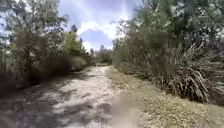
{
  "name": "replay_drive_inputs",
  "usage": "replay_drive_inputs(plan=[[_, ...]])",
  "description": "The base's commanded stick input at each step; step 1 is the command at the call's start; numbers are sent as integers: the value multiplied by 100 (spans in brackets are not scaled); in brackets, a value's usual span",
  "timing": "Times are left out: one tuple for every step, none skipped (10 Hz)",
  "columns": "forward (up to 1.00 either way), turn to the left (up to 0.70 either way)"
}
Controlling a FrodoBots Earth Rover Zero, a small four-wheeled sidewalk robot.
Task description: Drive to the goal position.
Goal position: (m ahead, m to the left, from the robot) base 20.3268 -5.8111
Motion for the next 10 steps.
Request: replay_drive_inputs(plan=[[85, 0], [85, 0], [85, 0], [85, 0], [85, 0], [85, 0], [85, 0], [85, 0], [85, 0], [85, 0]])
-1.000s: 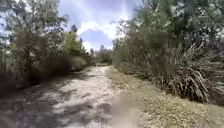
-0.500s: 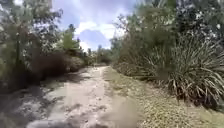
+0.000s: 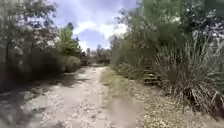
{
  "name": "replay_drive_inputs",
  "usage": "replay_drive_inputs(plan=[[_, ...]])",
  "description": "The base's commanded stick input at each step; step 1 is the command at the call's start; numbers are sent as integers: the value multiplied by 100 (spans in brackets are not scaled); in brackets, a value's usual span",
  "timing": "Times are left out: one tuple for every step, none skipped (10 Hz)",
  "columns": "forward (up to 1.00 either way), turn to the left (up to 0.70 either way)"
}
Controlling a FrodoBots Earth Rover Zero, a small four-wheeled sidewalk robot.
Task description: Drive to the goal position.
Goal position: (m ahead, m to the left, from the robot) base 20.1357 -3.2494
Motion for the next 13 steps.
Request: replay_drive_inputs(plan=[[85, 0], [85, 0], [85, 0], [85, 0], [85, 0], [85, 0], [85, 0], [85, 0], [85, 0], [85, 0], [85, 0], [85, 17], [85, 34]])
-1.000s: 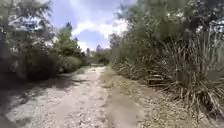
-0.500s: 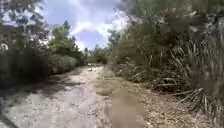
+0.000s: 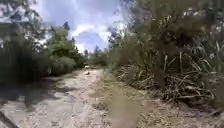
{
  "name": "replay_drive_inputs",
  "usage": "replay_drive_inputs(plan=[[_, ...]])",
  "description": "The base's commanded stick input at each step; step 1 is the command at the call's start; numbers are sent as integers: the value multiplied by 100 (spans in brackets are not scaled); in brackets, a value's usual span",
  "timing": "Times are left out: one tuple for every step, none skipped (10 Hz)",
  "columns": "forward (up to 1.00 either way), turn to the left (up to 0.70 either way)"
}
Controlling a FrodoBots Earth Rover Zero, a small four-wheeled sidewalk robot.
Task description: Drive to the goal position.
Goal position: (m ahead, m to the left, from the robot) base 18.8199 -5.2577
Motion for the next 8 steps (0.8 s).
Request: replay_drive_inputs(plan=[[85, 34], [85, 10], [85, 0], [85, 0], [85, 0], [85, 0], [85, 0], [85, 0]])
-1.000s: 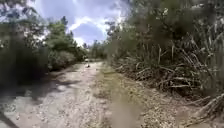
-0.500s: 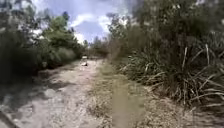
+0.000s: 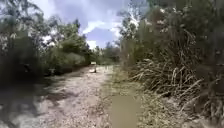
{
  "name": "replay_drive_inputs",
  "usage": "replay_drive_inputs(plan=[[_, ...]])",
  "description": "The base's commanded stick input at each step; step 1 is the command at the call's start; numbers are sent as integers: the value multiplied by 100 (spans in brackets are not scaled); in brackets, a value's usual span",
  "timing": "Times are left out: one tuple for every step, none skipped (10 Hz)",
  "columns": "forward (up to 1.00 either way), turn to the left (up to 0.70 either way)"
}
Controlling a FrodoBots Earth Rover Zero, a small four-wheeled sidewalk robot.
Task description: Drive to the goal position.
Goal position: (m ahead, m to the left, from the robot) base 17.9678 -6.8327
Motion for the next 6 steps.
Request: replay_drive_inputs(plan=[[85, 0], [85, 0], [85, 0], [85, 0], [85, 0], [85, 0]])
